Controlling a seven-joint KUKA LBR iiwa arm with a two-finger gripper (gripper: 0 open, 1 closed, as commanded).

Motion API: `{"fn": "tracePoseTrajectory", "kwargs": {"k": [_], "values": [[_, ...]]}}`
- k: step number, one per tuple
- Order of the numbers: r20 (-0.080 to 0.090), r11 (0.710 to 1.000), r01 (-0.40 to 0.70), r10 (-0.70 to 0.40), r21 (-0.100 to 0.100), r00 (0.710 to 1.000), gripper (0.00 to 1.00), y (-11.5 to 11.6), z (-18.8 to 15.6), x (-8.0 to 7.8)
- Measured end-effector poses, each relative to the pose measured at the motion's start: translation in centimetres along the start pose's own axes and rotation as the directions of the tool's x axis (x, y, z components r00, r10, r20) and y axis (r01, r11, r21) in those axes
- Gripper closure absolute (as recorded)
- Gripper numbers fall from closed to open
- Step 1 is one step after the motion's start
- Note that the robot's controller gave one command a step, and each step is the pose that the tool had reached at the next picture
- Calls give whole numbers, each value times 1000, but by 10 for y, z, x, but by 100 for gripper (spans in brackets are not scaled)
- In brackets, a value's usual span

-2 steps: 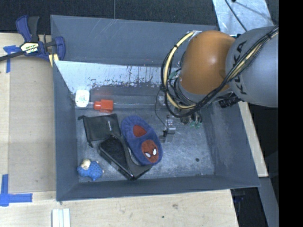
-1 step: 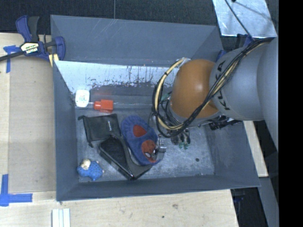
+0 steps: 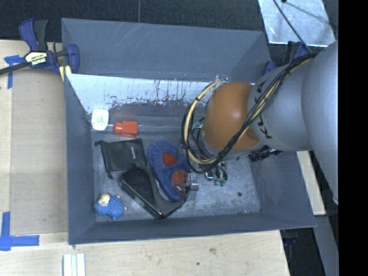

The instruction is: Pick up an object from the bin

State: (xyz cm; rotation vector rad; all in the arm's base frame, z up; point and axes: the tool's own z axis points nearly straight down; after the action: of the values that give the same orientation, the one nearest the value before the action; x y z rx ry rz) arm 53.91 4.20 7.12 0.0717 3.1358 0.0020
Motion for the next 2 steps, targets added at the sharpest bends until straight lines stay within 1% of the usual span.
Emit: {"fn": "tracePoseTrajectory", "kwargs": {"k": [1, 2], "values": [[28, 1000, -1, 1, -1, 1000, 100, 0, -7, -8], [-2, 994, -105, 105, 1, 994, 100, 2, -4, -30]]}}
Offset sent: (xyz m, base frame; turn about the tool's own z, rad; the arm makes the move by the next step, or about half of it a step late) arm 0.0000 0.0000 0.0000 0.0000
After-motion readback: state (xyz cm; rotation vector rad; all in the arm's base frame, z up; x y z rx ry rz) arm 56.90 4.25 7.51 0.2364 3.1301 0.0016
